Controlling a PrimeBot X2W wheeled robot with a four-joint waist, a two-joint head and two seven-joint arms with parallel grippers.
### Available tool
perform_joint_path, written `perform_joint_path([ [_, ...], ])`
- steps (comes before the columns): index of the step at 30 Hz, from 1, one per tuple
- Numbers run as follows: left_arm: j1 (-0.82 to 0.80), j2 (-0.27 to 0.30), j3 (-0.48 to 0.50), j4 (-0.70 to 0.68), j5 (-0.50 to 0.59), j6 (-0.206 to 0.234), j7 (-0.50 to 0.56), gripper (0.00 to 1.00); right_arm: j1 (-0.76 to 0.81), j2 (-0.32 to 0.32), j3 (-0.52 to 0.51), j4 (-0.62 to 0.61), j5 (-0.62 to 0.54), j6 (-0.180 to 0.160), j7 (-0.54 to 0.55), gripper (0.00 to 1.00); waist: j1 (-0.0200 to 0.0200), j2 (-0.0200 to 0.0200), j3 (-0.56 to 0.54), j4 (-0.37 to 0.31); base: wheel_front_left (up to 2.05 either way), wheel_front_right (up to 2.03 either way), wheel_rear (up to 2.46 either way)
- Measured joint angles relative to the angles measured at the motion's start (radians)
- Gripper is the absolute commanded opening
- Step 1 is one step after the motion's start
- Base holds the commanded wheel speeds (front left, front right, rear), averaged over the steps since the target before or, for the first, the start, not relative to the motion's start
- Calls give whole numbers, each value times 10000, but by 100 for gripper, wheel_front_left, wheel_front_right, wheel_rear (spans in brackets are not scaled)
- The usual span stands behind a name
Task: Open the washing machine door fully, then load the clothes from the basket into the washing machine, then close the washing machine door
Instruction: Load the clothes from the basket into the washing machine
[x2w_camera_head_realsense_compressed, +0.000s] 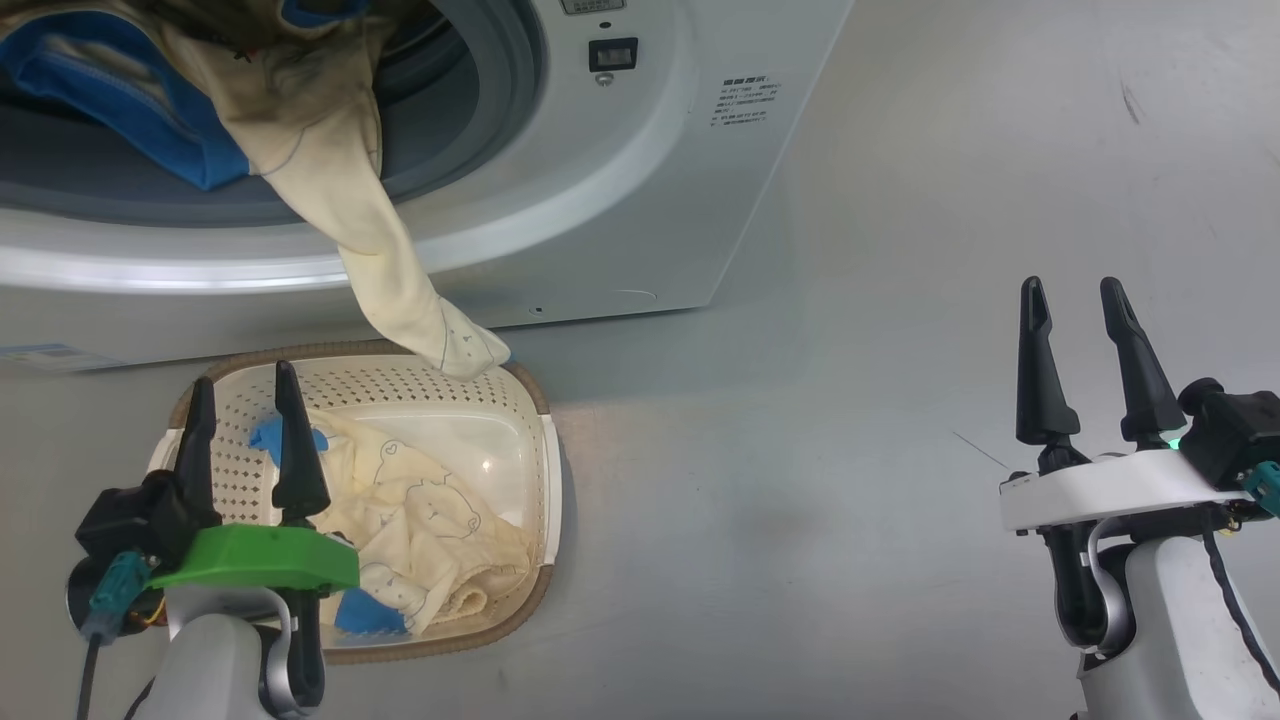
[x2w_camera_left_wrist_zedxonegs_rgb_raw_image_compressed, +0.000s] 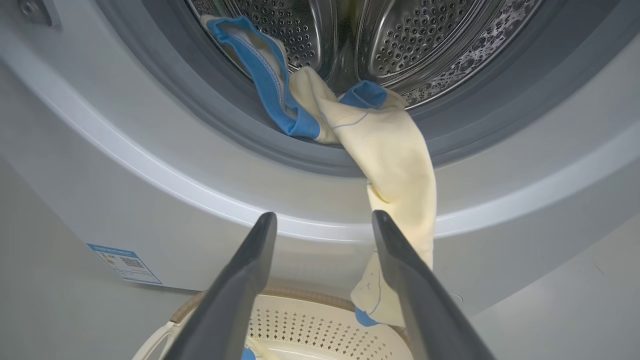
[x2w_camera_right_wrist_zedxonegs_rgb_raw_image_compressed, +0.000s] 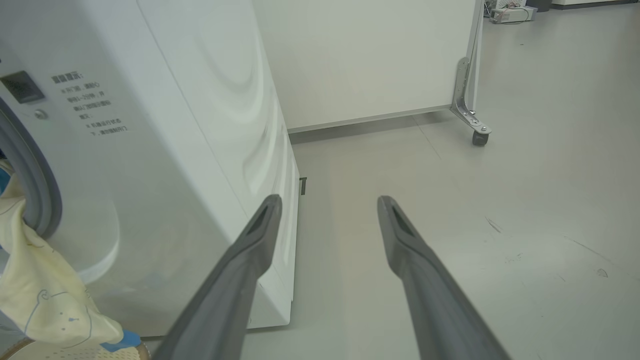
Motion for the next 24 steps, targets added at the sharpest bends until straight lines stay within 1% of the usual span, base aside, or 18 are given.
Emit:
perform_joint_path([
  [9, 65, 6, -303, 84, -1164, -194, 0, 100, 5, 10, 230, 0, 2, 0, 0, 100, 0, 0, -3, -229, 0, 0, 0],
  [12, 64, 10, -435, 286, -1526, -362, 17, 100, 5, 35, 286, -2, 2, 0, 2, 100, 0, 0, 42, -363, 0, 0, 0],
  [13, 64, 10, -435, 286, -1526, -362, 17, 100, 5, 35, 286, -2, 2, 0, 2, 100, 0, 0, 42, -363, 0, 0, 0],
  [14, 59, 8, -474, 414, -1747, -378, 29, 100, 5, 33, 291, -4, 2, 0, 2, 100, 0, 0, 89, -450, 0, 0, 0],
  [24, -404, 12, -704, 876, -2247, -901, 249, 100, 2, 56, 401, -8, 19, 0, 0, 100, 0, 0, 360, -946, 0, 0, 0],
])
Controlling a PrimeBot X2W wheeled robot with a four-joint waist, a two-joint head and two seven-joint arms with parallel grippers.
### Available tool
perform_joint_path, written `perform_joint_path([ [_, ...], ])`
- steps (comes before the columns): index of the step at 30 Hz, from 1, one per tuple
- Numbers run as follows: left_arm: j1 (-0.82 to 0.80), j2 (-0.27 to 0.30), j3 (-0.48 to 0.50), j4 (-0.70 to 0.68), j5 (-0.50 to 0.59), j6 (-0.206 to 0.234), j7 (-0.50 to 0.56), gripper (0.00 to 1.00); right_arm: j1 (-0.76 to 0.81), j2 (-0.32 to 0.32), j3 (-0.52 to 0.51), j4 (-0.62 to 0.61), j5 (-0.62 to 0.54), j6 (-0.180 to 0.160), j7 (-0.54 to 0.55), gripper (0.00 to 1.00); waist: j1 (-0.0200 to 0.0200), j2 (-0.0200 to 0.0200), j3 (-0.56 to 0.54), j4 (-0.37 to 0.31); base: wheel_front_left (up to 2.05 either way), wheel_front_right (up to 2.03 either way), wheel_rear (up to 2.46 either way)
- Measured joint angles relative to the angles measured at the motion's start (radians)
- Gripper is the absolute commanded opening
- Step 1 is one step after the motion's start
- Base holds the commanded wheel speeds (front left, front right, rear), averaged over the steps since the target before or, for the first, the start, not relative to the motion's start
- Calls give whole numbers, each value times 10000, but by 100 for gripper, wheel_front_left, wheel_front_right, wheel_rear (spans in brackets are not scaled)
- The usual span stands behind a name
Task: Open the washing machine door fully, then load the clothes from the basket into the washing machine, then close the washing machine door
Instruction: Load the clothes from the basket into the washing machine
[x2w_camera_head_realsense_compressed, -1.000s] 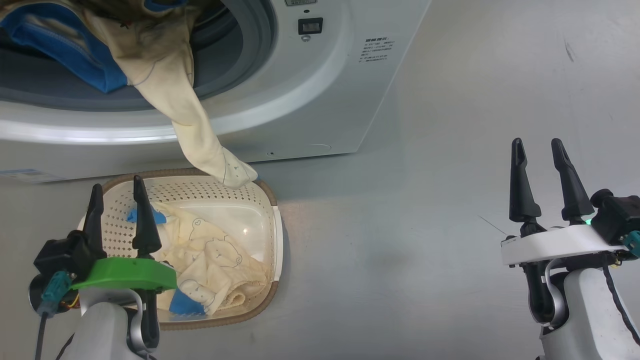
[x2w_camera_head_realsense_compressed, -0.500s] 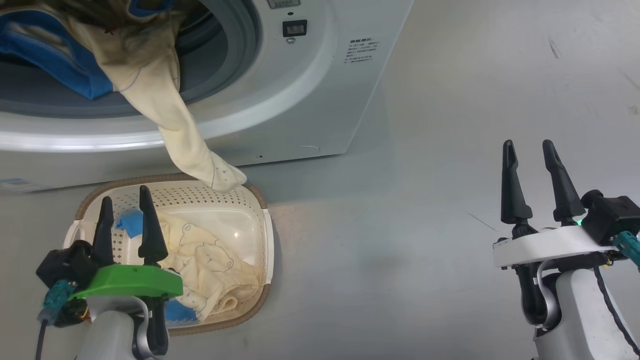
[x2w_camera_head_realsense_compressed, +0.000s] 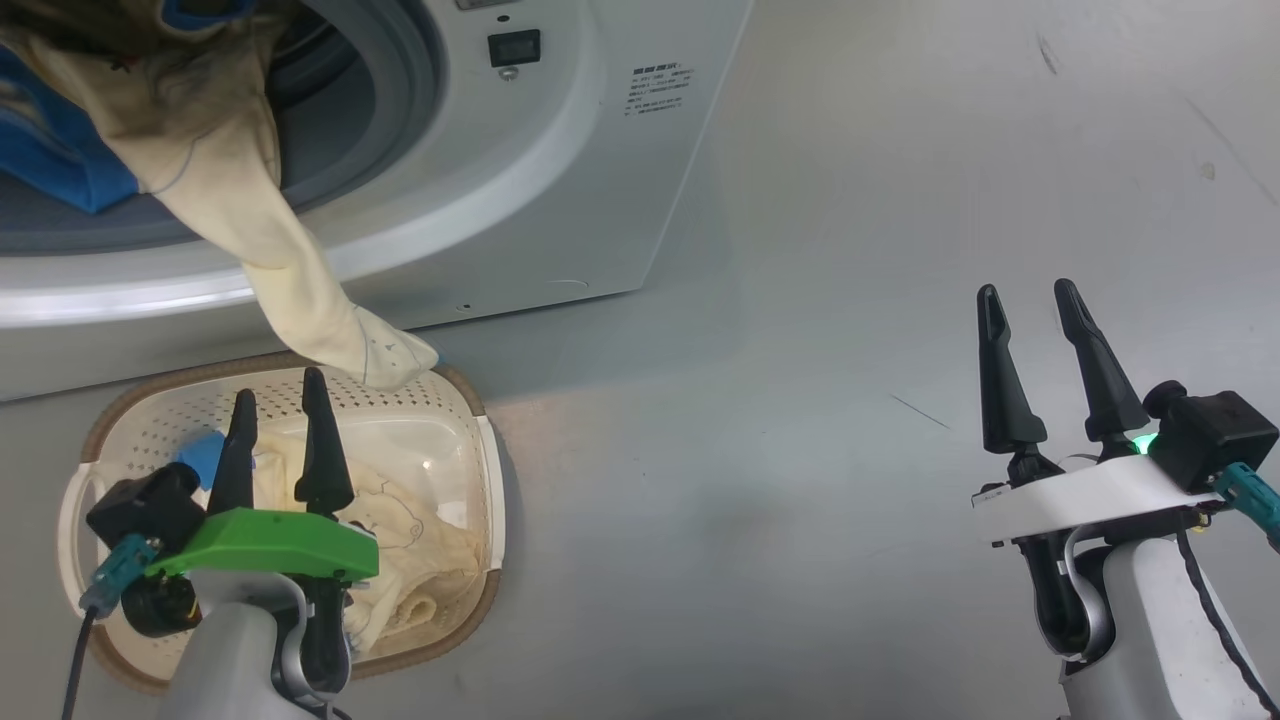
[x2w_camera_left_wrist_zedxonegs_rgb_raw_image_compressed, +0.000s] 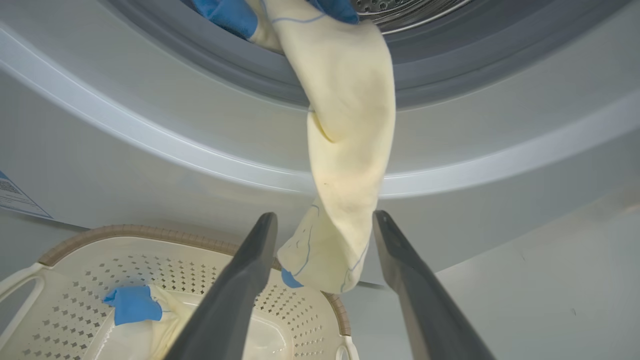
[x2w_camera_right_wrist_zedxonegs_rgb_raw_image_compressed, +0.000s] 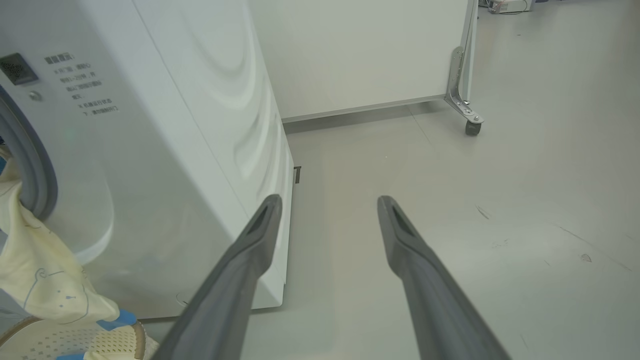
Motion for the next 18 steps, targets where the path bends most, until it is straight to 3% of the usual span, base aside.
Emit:
perform_joint_path([
  [18, -1405, 21, 217, 1172, -288, -343, 174, 100, -65, 67, -92, -119, 29, 0, 0, 100, 0, 0, 599, -531, 0, 0, 0],
])
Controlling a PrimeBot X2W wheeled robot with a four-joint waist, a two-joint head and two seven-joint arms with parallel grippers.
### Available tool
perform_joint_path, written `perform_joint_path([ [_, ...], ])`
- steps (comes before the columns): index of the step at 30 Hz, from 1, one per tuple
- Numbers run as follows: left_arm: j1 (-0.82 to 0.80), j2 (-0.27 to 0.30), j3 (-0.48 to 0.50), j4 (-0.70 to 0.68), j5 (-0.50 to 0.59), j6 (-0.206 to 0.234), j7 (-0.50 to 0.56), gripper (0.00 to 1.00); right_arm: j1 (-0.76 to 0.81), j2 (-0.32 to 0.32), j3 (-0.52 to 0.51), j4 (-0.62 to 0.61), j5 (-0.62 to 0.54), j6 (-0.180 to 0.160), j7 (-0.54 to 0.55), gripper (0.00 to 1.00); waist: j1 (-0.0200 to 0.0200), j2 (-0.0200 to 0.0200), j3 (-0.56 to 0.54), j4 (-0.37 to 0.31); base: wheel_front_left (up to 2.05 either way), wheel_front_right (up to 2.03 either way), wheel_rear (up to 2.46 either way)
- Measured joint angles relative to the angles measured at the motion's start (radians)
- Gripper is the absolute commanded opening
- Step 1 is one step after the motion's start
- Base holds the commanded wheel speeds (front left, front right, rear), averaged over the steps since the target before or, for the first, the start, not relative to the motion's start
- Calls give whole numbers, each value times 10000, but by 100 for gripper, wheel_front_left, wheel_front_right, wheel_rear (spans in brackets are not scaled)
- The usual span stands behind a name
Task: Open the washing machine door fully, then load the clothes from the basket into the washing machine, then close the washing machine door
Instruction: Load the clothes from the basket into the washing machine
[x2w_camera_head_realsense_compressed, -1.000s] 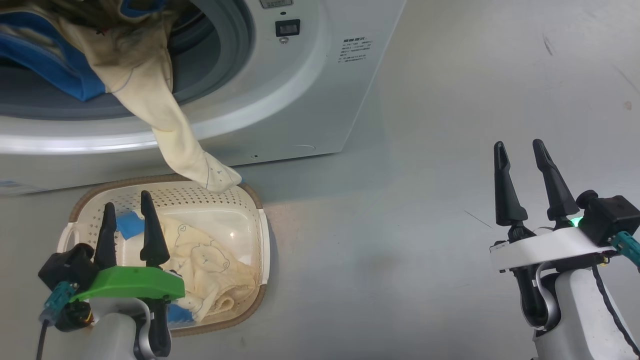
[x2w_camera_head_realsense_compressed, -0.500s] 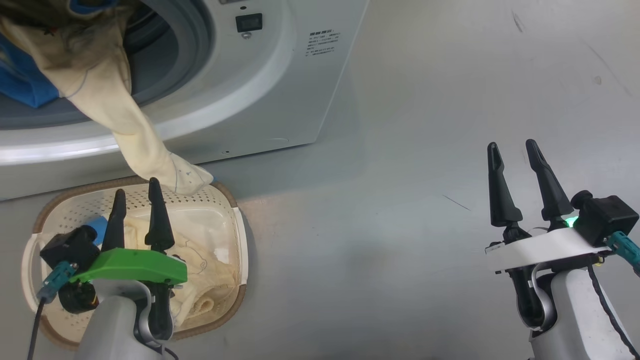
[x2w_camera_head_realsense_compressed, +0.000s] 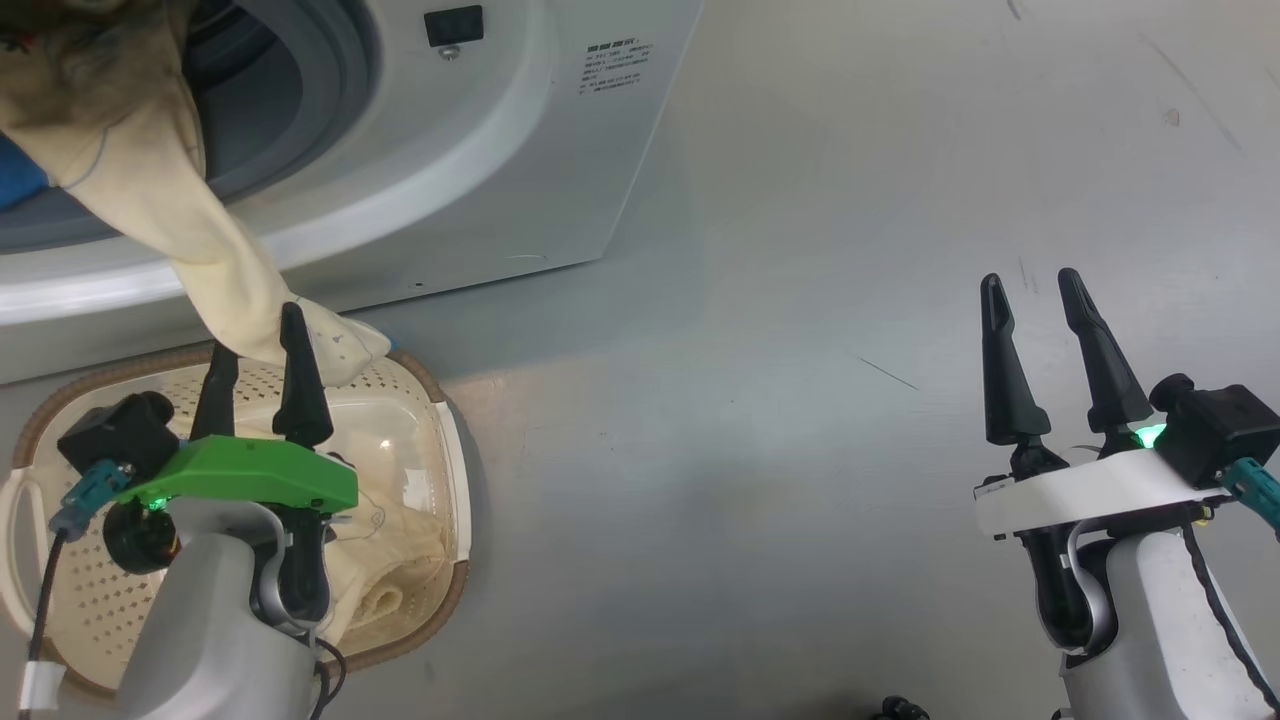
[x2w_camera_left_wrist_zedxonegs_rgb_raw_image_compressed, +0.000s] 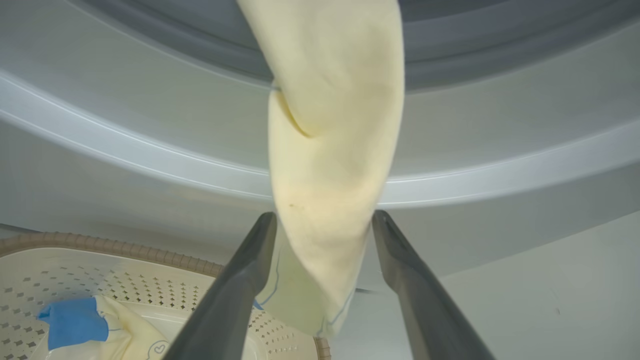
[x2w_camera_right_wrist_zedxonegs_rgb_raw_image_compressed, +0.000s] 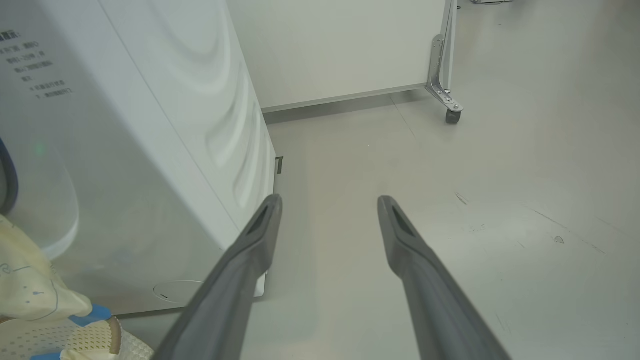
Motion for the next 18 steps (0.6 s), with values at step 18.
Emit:
perform_joint_path([
  [18, -1629, 382, 276, 1402, 238, 13, -150, 80, -12, 19, 86, -36, -4, 0, 0, 100, 0, 0, 252, -108, 0, 0, 0],
])
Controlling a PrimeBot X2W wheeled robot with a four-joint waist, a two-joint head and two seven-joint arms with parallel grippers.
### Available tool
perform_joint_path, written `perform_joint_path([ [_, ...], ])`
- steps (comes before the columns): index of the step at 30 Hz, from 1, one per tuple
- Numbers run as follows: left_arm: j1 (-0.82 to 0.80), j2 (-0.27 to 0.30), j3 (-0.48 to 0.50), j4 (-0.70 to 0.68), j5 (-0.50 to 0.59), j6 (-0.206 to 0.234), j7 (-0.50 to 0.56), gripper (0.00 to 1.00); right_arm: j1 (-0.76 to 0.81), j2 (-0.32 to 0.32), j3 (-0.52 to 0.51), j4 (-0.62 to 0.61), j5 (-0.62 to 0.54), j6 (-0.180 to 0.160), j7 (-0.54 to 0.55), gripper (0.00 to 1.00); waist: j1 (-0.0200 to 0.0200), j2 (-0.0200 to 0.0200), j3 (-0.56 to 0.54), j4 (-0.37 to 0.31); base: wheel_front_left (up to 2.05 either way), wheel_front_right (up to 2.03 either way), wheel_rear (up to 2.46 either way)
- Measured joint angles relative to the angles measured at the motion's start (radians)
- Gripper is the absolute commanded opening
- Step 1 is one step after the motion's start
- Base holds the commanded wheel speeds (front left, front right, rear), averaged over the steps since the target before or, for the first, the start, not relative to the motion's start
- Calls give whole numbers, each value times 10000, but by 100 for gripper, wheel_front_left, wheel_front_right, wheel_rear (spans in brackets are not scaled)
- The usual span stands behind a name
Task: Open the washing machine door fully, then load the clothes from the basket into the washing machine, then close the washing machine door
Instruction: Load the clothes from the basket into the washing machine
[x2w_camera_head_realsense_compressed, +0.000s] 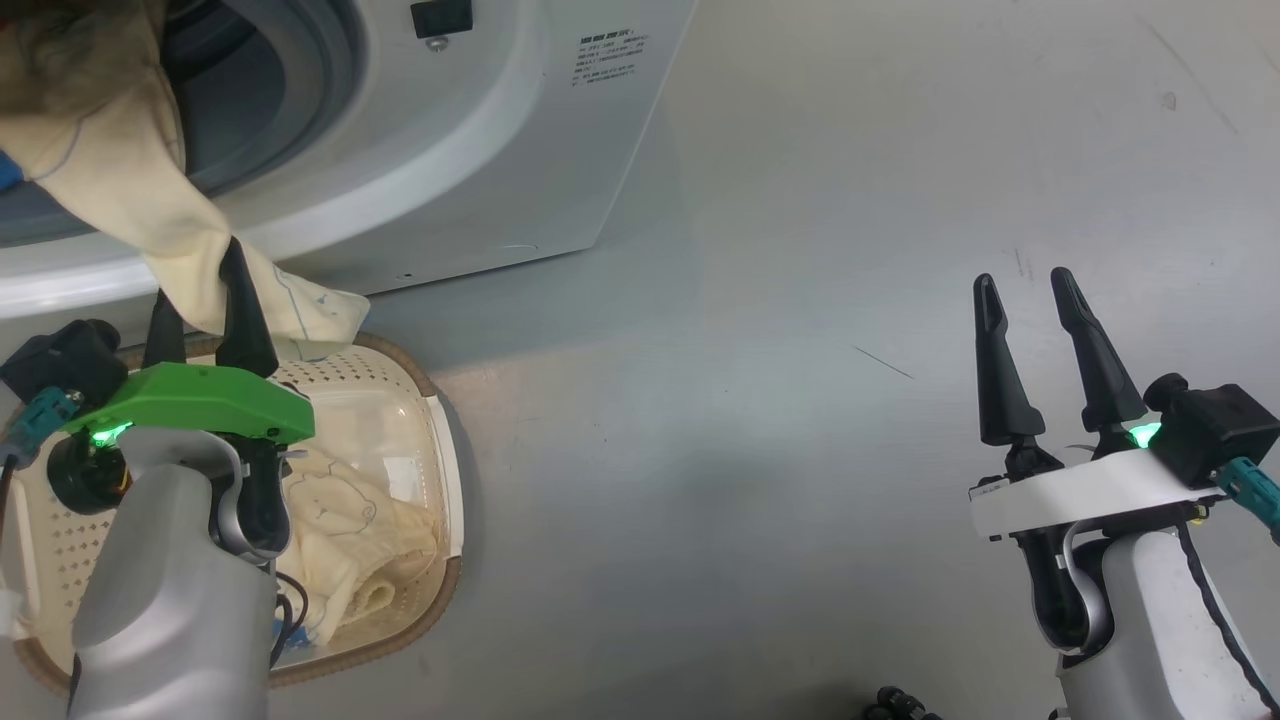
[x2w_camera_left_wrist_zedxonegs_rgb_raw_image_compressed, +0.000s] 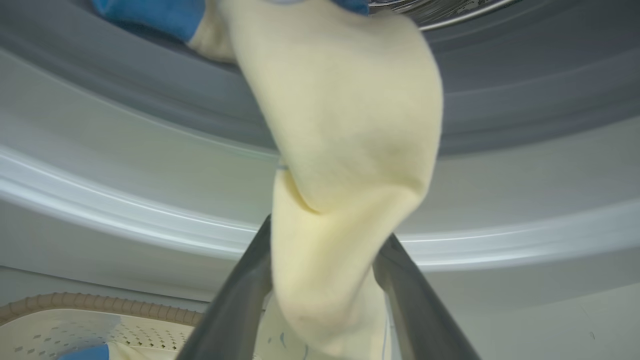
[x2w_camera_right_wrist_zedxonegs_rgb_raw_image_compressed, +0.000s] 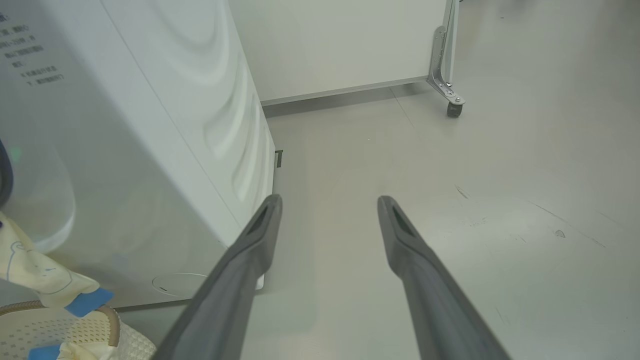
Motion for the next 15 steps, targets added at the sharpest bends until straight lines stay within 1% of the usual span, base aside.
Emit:
perform_joint_path([
  [2, -62, -2, -2, 117, 33, 0, -12, 52, -3, 0, -2, -2, 0, 0, 0, 100, 0, 0, 15, -7, 0, 0, 0],
  [3, -104, -4, -2, 186, 35, 0, -15, 45, -4, 0, -6, -8, 0, 0, 0, 100, 0, 0, 23, -10, 0, 0, 0],
  [4, -145, -4, -2, 251, 44, 0, -17, 40, -5, 0, -12, -12, 0, 0, 0, 100, 0, 0, 32, -10, 0, 0, 0],
  [6, -216, -10, -4, 334, 86, 0, -100, 0, -8, 2, -21, -15, -2, 0, 0, 100, 0, 0, 50, -7, 0, 0, 0],
  [11, -414, -6, 0, 451, 341, 17, -178, 0, -66, 4, -59, -19, -4, 0, 0, 100, 0, 0, 86, 53, 0, 0, 0],
  [15, -414, 33, 190, 376, 485, 255, -190, 0, -69, 4, -79, -17, -4, 0, 0, 100, 0, 0, 50, 106, 0, 0, 0],
])
